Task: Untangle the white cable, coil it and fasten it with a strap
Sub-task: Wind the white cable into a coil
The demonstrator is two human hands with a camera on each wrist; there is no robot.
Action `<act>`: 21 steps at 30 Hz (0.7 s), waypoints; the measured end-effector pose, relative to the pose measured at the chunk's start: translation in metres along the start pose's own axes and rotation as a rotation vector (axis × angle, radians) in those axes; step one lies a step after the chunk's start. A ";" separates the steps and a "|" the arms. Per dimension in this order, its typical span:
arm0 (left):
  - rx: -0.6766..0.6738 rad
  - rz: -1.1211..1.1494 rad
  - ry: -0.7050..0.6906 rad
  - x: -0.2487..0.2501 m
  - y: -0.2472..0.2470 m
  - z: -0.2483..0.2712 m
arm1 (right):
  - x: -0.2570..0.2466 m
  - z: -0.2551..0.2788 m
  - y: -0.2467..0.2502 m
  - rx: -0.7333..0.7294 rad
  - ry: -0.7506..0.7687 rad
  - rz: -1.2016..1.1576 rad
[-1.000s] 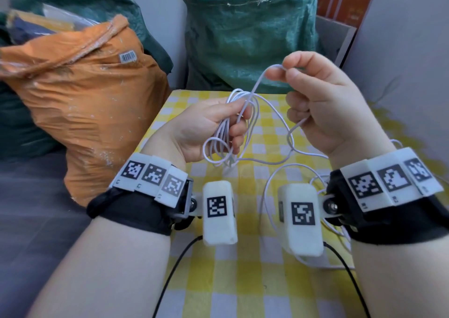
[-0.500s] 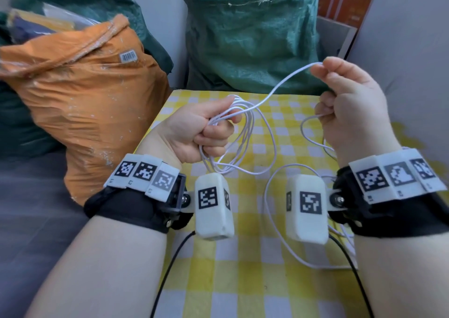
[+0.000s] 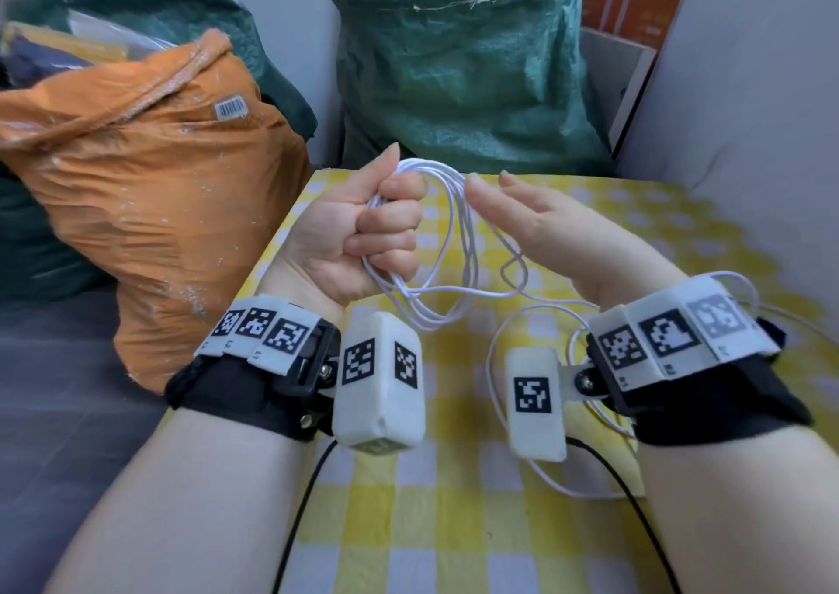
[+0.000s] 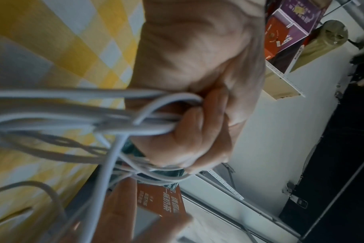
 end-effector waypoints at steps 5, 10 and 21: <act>0.049 0.000 -0.009 -0.003 -0.004 -0.002 | 0.004 -0.010 -0.008 0.005 -0.008 0.092; 0.032 0.040 0.006 -0.005 -0.001 -0.005 | 0.007 -0.011 -0.001 0.089 0.007 0.022; 0.362 -0.046 -0.276 0.012 0.024 -0.005 | 0.022 0.001 0.022 0.091 -0.143 0.200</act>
Point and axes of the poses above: each hand's wrist, its own z-axis away from the middle knuckle, its own y-axis out of the back of the hand, x = y × z, the point moved 9 cm from there along -z, towards the middle knuckle, and after that the axes turned 12 degrees about -x, right-handed, at the moved point
